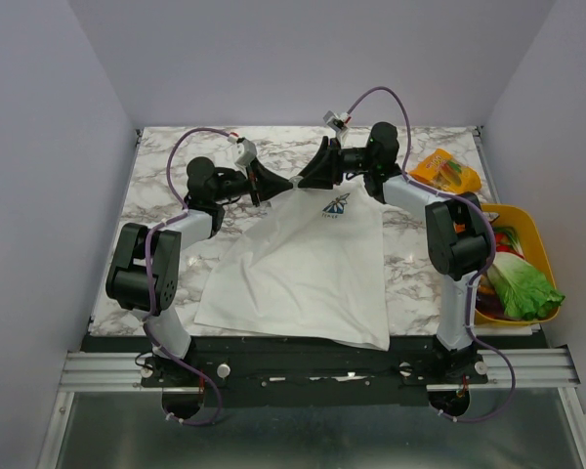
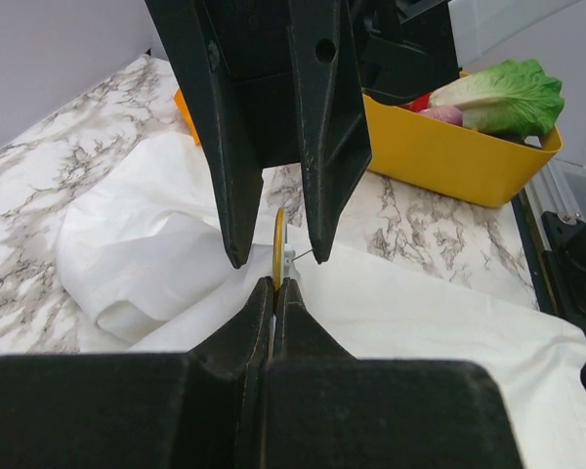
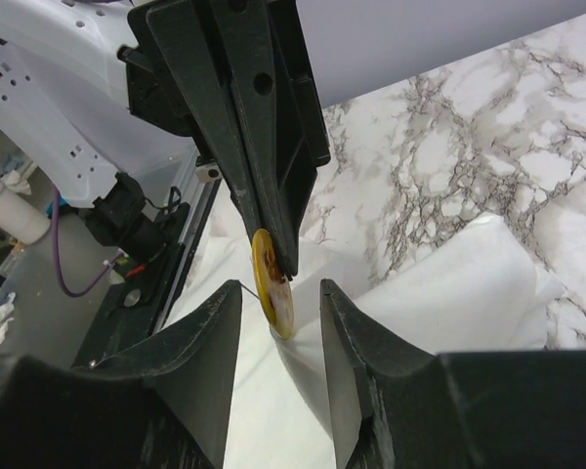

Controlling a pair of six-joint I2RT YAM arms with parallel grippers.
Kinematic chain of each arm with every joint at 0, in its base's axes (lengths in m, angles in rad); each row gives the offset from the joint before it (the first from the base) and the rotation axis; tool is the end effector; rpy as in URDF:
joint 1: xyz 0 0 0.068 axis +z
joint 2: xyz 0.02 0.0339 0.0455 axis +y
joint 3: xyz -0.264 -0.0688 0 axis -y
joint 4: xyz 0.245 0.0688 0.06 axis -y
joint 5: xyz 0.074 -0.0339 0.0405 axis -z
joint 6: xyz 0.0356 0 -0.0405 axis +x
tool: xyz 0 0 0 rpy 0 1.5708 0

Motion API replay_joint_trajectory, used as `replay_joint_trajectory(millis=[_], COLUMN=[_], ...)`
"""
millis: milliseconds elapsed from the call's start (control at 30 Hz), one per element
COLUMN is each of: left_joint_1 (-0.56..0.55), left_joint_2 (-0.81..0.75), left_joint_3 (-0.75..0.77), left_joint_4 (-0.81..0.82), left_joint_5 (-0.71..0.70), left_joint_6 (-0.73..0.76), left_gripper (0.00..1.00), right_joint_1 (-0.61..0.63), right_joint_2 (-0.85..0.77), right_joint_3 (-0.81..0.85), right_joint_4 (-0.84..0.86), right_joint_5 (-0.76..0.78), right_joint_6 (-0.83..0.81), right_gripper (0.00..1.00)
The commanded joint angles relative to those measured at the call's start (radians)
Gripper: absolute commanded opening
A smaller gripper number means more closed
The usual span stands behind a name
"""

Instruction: Pin the brooch onto the clothing

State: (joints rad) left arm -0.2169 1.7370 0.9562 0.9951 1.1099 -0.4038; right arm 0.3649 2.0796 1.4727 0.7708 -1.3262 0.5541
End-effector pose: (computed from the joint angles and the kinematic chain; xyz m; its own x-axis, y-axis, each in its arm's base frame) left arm 0.3522 -0.1103 0.2631 -0.1824 -0.1387 -0.9734 0.9555 0.2082 -0.2088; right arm 0.4226 0.1984 0.2671 -0.3864 -0.0112 -0.9223 -0.9141 -0.1287 0.3845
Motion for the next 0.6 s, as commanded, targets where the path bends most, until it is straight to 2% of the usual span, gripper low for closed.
replay_joint_trajectory(millis=[0,167,567], left_joint_1=[0.004,-0.009,-0.027], left_joint_2=[0.004,0.010,-0.001], left_joint_3=[0.004,0.006,0.021], left_joint_4=[0.121,0.162,0.042], left_joint_5=[0.028,0.030,0.022], left_joint_6=[-0.073,-0.116,-0.033], left_gripper=[0.00,0.00,0.00], right_joint_1=[0.000,0.011,0.019], right_joint_2=[0.010,0.017,0.031], right_joint_3=[0.021,0.024,0.064], right_joint_4=[0.036,0.035,-0.001], right_joint_5=[-0.022,-0.011,-0.002], right_joint_6=[0.010,0.012,0.010], right_gripper=[0.45,0.42,0.35])
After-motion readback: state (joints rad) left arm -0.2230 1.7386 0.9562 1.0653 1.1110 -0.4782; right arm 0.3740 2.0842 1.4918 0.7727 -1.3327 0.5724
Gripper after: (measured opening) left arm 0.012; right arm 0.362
